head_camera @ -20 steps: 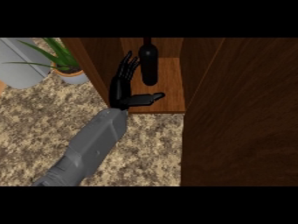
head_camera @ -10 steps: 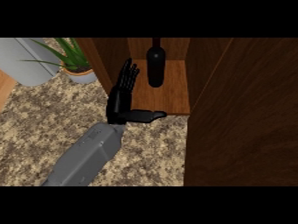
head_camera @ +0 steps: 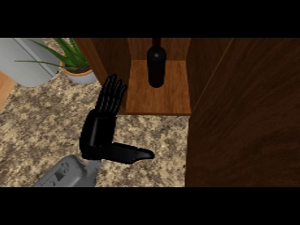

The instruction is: Pick up the wine, place it into the cabinet and close the cabinet

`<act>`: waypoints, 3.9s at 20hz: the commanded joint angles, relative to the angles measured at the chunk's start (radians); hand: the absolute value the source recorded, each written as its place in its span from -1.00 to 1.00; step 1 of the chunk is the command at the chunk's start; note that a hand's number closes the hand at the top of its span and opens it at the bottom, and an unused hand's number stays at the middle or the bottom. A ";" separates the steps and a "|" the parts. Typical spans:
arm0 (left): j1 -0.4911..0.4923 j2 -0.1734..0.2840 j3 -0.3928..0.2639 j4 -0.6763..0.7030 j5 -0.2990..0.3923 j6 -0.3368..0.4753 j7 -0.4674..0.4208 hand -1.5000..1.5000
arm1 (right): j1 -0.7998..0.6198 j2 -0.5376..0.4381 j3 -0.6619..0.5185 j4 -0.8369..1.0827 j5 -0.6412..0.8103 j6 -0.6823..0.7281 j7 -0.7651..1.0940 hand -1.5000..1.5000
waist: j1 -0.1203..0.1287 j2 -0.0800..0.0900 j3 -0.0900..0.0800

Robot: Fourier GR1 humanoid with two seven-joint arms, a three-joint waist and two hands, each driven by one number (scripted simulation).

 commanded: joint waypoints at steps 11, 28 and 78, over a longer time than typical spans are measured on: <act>0.293 0.127 -0.002 -0.440 -0.130 0.144 0.082 -1.00 | 0.023 -0.139 0.103 -0.010 0.018 0.206 0.022 1.00 | -0.006 0.004 0.000; 0.866 0.422 0.388 -0.762 0.059 -0.127 -0.048 -1.00 | 0.117 -0.031 0.549 -0.243 0.032 0.092 0.299 1.00 | 0.003 -0.002 -0.002; 0.827 0.335 0.647 -0.698 0.114 -0.411 0.235 -1.00 | -1.037 -0.074 0.293 1.119 0.221 -0.282 -0.158 1.00 | -0.010 0.018 0.000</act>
